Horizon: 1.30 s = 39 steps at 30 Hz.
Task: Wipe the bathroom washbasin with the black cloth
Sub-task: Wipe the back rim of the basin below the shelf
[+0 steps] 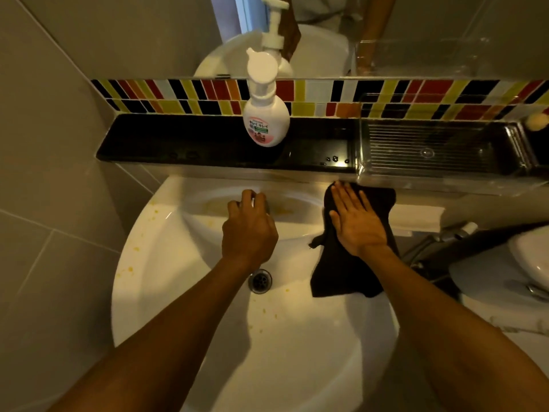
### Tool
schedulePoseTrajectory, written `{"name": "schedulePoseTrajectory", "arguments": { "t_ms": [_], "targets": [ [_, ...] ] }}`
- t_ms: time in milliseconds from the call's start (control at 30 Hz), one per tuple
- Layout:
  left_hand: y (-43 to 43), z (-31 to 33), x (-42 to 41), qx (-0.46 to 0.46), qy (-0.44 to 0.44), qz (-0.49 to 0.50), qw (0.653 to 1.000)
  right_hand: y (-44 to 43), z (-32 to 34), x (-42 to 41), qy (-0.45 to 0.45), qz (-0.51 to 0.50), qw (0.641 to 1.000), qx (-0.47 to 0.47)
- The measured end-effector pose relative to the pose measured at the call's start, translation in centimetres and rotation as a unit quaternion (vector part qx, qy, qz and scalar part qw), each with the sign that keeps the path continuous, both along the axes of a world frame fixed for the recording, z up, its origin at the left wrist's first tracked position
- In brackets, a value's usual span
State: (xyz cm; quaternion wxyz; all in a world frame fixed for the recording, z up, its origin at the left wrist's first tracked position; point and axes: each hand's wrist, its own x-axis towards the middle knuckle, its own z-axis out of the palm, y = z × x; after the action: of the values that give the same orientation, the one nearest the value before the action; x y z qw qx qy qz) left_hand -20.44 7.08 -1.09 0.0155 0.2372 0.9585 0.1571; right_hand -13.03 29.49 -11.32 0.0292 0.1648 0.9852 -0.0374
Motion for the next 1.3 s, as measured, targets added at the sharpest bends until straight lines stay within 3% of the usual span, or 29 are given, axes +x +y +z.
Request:
{"name": "schedulePoseTrajectory", "arguments": {
  "t_ms": [133, 433, 600, 733, 900, 1133, 1300],
  "targets": [
    [0.1, 0.4, 0.2, -0.006, -0.008, 0.006, 1.0, 0.3, 0.0, 0.8, -0.004, 0.002, 1.0, -0.016],
    [0.0, 1.1, 0.4, 0.003, -0.028, 0.001, 1.0, -3.6, 0.3, 12.2, 0.038, -0.156, 0.981, -0.113],
    [0.0, 1.1, 0.4, 0.005, -0.03, 0.004, 1.0, -3.9, 0.1, 11.3, 0.026, -0.187, 0.977, -0.098],
    [0.1, 0.9, 0.4, -0.005, -0.018, 0.005, 1.0, -2.4, -0.2, 6.6, 0.023, -0.108, 0.993, -0.035],
    [0.1, 0.7, 0.3, -0.005, -0.014, 0.012, 1.0, -1.8, 0.1, -1.1, 0.01, 0.036, 0.999, -0.019],
    [0.3, 0.4, 0.2, -0.013, -0.011, 0.019, 1.0, -4.0, 0.1, -7.1, 0.025, 0.246, 0.969, 0.014],
    [0.4, 0.2, 0.2, -0.015, -0.012, 0.028, 0.999, -6.8, -0.3, -10.6, 0.02, 0.285, 0.957, -0.041]
  ]
}}
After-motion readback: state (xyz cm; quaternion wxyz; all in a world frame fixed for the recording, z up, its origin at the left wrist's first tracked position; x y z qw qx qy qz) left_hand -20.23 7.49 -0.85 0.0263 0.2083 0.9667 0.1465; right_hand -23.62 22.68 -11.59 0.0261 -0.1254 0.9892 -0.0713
